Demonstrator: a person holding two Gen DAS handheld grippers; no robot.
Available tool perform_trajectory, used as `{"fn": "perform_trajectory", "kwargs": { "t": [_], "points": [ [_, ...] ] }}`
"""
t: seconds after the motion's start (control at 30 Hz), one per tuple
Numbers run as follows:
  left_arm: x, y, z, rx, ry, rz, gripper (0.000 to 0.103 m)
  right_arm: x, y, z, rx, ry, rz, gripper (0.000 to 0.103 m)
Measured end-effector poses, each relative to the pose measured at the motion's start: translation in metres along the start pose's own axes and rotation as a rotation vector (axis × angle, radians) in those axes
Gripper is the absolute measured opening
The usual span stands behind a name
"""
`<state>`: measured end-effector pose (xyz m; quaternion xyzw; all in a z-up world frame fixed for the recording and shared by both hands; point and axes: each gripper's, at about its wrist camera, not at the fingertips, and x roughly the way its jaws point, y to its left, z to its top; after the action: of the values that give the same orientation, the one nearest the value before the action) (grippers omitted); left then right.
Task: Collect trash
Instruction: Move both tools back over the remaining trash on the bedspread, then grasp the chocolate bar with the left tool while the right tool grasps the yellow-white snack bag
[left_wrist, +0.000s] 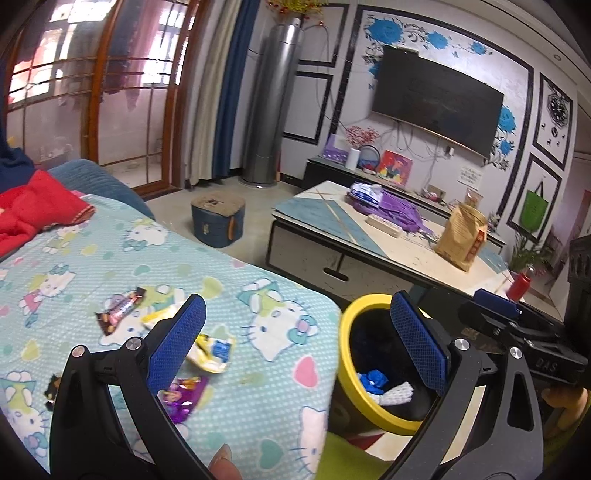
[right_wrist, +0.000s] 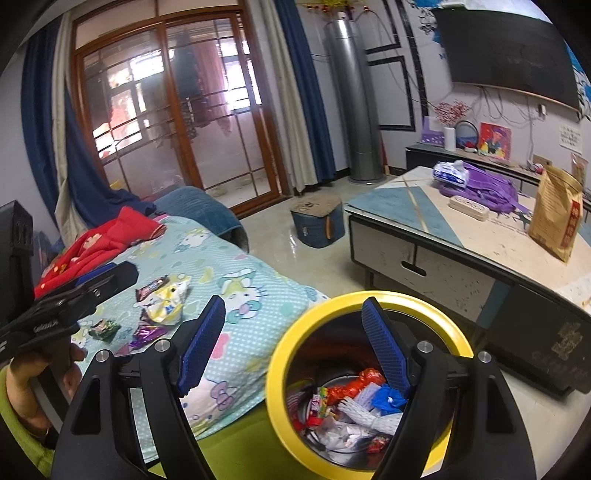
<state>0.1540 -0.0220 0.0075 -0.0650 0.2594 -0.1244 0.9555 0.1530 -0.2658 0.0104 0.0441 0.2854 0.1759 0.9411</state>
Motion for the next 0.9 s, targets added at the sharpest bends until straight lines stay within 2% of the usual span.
{"fn": "perform_trajectory", "kwargs": {
  "t": [0.23,0.37,0.7,0.9],
  "points": [
    [-0.007,0.028,0.001,-0.025,-0.024,0.063,0.092,0.016,0.03,0.002,-0.051,0.029,0.044,0.077],
    [-0.006,0.057,0.002,-0.074,-0.018,0.115,0.092,0.028,0.046,0.003,-0.071,0.053,0.069,0.077],
    [0.0,0.139,0.0,-0.202,0.048,0.245,0.092,0.071,0.084,-0.001,-0.079,0.138,0.149,0.077],
    [0.004,0.169,0.002,-0.22,0.092,0.267,0.092,0.103,0.11,-0.002,-0.089,0.189,0.2,0.077]
  ]
}}
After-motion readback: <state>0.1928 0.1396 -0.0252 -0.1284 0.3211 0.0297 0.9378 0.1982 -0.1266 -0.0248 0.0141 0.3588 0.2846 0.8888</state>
